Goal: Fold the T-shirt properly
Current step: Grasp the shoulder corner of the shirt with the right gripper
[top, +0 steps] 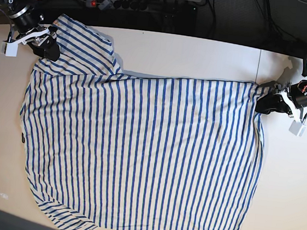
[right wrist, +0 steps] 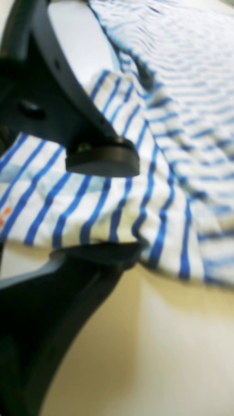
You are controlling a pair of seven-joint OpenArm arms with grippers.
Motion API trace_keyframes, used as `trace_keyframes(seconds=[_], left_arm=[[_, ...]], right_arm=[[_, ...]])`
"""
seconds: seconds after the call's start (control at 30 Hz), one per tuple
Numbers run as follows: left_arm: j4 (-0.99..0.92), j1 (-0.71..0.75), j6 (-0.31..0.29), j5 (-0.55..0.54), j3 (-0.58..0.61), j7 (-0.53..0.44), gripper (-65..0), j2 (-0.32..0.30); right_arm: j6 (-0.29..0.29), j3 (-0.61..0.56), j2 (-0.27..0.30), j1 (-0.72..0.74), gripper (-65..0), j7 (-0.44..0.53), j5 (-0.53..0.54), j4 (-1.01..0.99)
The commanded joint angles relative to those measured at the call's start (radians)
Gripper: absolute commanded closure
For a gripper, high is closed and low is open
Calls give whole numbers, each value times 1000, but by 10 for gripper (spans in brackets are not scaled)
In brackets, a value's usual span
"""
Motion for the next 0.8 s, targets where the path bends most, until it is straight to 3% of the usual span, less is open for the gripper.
trace_keyframes(seconds=[0.0, 0.5, 0.6, 0.7, 0.77], left_arm=[[-5, 12, 41, 93, 8, 92, 0, -13], [-5, 12, 41, 91, 8, 93, 0, -17], [-5, 10, 41, 92, 8, 92, 0, -17], [-5, 6, 41, 92, 7, 77, 0, -19], [-5, -2, 41, 92, 7, 64, 0, -24]], right_arm=[[62, -23, 5, -21, -326, -67, -25, -2], [62, -128, 2, -66, -312, -69, -26, -2], [62, -128, 2, -53, -189, -59, -62, -2], [62, -128, 3, -47, 0, 6, -151, -2], [62, -128, 5, -38, 0, 6, -203, -2]])
